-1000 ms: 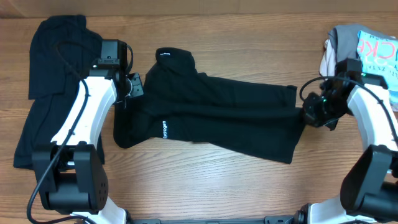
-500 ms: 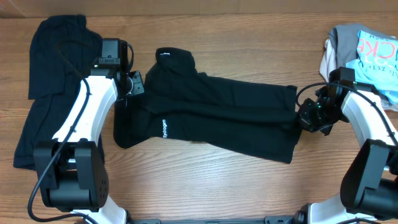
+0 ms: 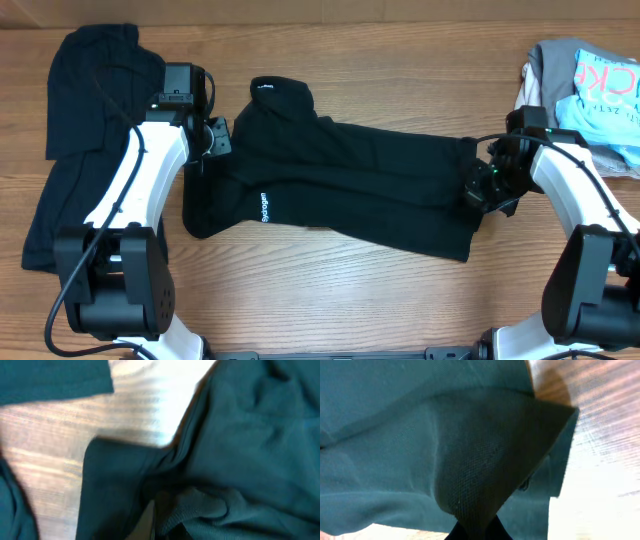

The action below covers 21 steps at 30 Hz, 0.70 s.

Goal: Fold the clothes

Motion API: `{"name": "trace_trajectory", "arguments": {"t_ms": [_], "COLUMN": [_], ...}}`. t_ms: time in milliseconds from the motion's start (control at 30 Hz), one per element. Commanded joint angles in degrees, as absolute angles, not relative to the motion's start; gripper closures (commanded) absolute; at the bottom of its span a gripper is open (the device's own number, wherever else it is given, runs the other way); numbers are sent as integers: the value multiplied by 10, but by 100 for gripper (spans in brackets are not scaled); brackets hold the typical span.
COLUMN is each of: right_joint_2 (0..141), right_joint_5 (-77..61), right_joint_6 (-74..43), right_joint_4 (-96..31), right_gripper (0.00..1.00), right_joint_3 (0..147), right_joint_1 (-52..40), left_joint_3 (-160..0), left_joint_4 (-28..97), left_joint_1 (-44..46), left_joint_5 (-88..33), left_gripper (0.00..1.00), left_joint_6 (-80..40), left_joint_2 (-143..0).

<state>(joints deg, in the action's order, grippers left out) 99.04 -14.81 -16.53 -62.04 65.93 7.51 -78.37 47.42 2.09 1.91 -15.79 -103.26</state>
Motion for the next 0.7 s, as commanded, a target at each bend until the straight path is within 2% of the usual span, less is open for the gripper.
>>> {"name": "trace_trajectory", "arguments": {"t_ms": [0,333,433,667], "right_joint_2": [959,821,810,811], "right_joint_5": [-150,-138,-123,-116], "right_joint_6": [-174,-165,-165,-163], "right_joint_4": [-642,-801,-841,-850], "right_gripper": [96,96,96,96], "right_joint_3": [674,718,717,706], "right_joint_1": [87,105,105,105], "left_joint_3": [-829,-1006,-1008,-993], "left_joint_4": [508,743,785,806], "left_joint_1": [14,14,14,14], "left_joint_5": [36,36,36,62], "left_gripper": [96,96,96,96], "left_joint_6": [-137,-119,-119,-117], "left_joint_2": [-1030,-1022,-1023,-1023]}}
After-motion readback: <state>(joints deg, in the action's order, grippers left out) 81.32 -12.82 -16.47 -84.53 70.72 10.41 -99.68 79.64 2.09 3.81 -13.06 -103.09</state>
